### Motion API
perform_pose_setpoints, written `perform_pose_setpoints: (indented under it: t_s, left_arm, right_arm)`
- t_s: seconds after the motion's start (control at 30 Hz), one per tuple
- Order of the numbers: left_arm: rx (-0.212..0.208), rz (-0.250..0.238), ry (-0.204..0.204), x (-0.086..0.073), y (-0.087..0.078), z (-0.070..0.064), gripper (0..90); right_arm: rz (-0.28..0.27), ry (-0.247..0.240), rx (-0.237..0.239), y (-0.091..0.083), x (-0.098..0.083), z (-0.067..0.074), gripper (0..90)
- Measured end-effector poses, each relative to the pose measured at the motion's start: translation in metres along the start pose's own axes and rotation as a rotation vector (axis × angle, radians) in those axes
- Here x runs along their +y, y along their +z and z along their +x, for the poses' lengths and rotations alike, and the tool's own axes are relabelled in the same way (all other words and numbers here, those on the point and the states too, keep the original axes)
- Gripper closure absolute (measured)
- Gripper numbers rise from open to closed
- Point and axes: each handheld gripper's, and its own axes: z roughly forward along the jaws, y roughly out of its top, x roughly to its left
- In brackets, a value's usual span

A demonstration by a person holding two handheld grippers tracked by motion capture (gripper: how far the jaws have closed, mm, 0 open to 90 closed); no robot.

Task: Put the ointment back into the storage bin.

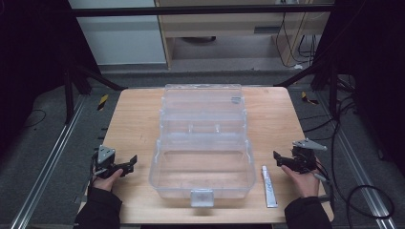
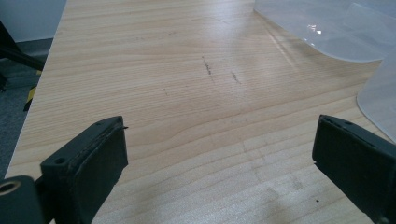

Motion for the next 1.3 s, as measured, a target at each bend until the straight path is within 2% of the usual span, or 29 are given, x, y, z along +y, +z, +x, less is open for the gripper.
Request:
perform_pose_setpoints:
  t_s: [0.17, 0.33, 0.47, 0.5, 0.57, 0.77, 0.9, 1.3]
  left_arm:
    - [-0.001, -0.001, -0.003, 0.000, 0.000, 0.000, 2.7]
    - [0.000, -0.001, 0.003, 0.000, 0.000, 0.000, 2.7]
    - [0.000, -0.005, -0.006, 0.000, 0.000, 0.001, 2.7]
    - [0.000, -0.004, -0.004, 0.000, 0.000, 0.001, 2.7]
    - [0.002, -0.002, 0.000, 0.000, 0.000, 0.000, 2.7]
    - [0.002, -0.002, -0.003, 0.000, 0.000, 0.000, 2.7]
    - [0.002, -0.003, -0.001, 0.000, 0.000, 0.000, 2.7]
    - [0.002, -0.002, 0.000, 0.000, 0.000, 0.000, 2.7]
  right_arm:
    - [0.007, 0.014, 0.003, -0.004, 0.003, 0.001, 18.0]
    - [0.018, -0.011, 0.003, -0.010, 0.007, 0.007, 21.3]
    - [0.059, -0.028, 0.014, -0.014, 0.011, 0.018, 21.6]
    - [0.063, -0.050, 0.005, -0.015, 0.012, 0.020, 21.8]
    - [0.075, -0.060, -0.003, -0.018, 0.015, 0.025, 21.5]
    - [0.098, -0.060, 0.003, -0.029, 0.024, 0.031, 23.8]
    - [0.144, -0.061, -0.001, -0.038, 0.031, 0.034, 24.8]
    - [0.235, -0.072, 0.029, -0.046, 0.038, 0.043, 30.2]
